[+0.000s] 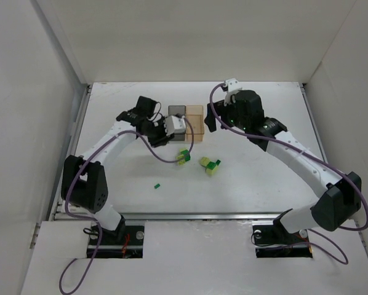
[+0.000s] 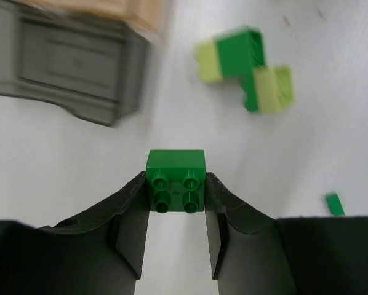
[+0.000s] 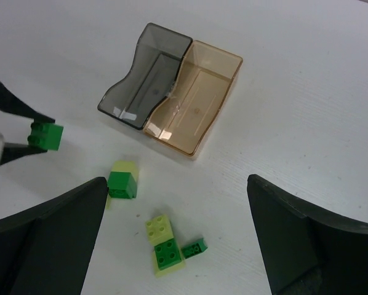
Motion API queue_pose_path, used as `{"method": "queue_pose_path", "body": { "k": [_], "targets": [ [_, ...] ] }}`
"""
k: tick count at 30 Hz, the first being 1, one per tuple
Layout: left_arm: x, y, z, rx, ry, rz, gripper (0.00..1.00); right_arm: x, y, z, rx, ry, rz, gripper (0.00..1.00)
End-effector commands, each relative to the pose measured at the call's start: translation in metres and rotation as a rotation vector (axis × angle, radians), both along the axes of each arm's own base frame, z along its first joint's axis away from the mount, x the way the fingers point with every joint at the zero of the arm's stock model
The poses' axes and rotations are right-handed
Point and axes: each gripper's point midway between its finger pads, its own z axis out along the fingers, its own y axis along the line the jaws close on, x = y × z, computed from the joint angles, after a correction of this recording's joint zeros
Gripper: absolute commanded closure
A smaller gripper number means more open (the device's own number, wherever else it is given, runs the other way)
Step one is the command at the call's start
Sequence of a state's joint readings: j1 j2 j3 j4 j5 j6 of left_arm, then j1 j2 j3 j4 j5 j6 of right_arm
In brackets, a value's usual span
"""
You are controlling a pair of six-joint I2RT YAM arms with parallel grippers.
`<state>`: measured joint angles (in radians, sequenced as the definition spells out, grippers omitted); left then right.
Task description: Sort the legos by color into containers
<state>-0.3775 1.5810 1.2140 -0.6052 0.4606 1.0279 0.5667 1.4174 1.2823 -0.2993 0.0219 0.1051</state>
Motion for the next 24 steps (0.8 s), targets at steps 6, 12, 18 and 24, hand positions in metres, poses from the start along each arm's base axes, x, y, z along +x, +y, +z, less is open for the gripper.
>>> {"method": "queue_pose_path", "body": {
  "k": [6,12,18,24],
  "targets": [
    [0.128,-0.066,0.071,-0.293,-0.113,0.193,1.00,0.023,-0.012,0.032,0.092,-0.061,-0.078,0.00],
    [0.156,-0.061,0.034,-0.207,-0.122,0.221,0.97,0.026,-0.016,0.032,0.091,-0.062,-0.087,0.00],
    [0.153,-0.058,0.028,-0.194,-0.112,0.228,0.71,0.023,-0.014,0.030,0.092,-0.050,-0.072,0.00],
    [0.138,-0.053,0.052,-0.226,-0.118,0.273,0.37,0.021,-0.004,0.024,0.084,-0.029,-0.011,0.00]
  ]
}}
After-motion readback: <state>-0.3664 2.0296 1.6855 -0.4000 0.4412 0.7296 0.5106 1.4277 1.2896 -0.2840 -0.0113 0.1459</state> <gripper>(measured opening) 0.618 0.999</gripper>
